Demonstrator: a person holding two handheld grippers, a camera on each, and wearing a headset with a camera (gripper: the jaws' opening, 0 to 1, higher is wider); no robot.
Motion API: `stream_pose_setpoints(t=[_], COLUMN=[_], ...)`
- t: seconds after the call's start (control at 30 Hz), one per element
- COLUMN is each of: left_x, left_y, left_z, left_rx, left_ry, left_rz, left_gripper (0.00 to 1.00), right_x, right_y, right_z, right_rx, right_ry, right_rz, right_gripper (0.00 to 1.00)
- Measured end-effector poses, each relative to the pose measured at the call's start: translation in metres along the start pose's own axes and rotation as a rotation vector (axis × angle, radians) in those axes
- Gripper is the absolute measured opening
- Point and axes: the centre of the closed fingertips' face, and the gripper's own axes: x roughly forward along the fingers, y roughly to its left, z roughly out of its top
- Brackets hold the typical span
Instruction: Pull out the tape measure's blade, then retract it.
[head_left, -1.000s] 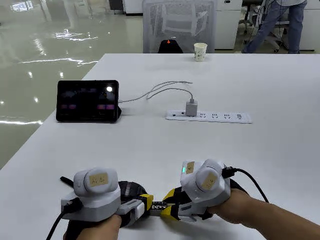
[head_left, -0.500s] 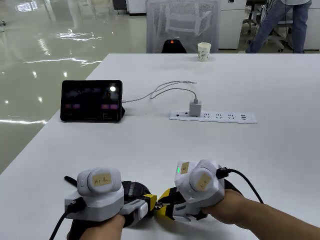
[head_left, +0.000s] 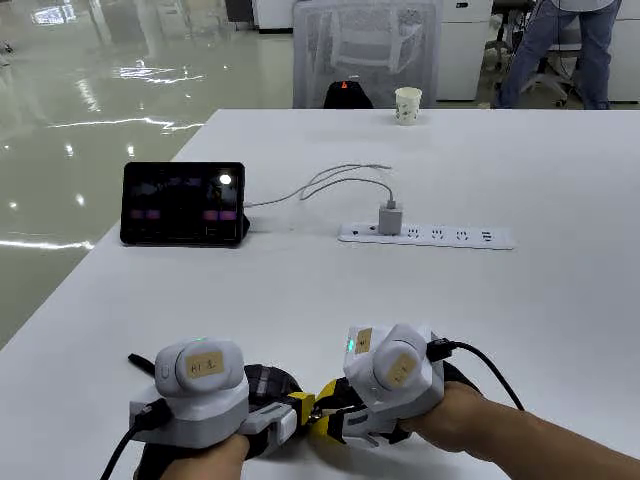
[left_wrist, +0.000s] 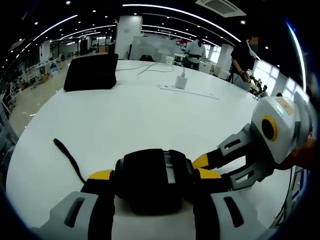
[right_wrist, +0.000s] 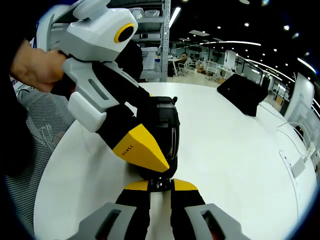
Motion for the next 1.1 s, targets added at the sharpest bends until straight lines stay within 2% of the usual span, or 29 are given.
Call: stream_pose_setpoints(t=[0.67,1.1], left_x=[-0.002,-0.014], left_y=[-0.001,0.006], left_z=[-0.001,-0.004], left_rx=[0.008,0.035], left_ry=[0.020,0.022], left_rz=[-0.013,-0.011], left_gripper=[0.60,0.63], right_x=[-0.001,-0.020], right_y=[0.003,0.002], right_z=[0.001,-0.002], right_rx=[0.011,0.040], right_ry=[0.013,0.008], right_rz=[-0.016,-0.063], right_gripper=[0.13,0.19])
